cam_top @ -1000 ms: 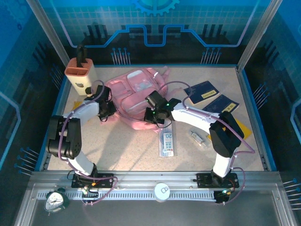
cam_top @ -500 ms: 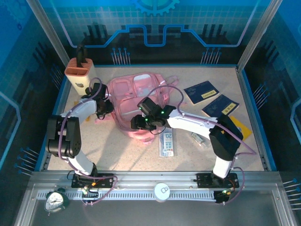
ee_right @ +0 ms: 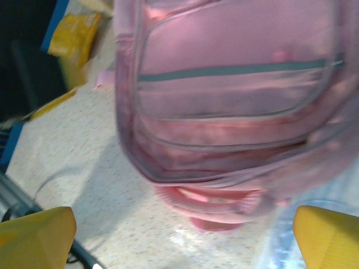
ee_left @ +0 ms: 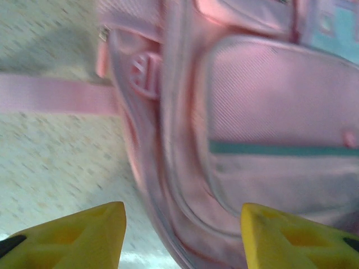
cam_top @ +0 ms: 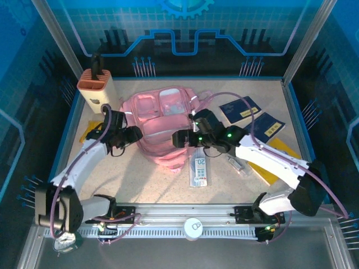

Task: Pack the student bag

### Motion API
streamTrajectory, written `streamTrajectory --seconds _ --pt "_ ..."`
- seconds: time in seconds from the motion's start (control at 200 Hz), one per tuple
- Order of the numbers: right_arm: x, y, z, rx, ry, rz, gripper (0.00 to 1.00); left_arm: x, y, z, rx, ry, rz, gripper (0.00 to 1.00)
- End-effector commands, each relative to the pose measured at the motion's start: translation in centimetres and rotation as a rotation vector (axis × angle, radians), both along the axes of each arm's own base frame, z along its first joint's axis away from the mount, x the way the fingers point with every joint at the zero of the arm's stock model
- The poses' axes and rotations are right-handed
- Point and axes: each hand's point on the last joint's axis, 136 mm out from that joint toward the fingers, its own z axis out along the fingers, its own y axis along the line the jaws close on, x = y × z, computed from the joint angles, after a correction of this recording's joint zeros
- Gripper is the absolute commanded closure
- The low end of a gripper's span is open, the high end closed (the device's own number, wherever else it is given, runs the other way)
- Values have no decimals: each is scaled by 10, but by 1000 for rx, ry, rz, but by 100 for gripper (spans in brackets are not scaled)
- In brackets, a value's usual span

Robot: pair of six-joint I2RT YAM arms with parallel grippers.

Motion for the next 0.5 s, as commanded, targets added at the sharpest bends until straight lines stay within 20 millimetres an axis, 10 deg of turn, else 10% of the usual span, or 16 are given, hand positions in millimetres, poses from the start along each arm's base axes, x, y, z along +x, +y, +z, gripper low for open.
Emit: streamTrajectory --seconds 0.0,0.495 --pt "6 -48 -7 -99 -8 -59 0 -19 -29 13 -93 -22 -12 43" --pt "33 -215 -45 -106 200 -552 1 -38 -153 34 -174 -76 -273 41"
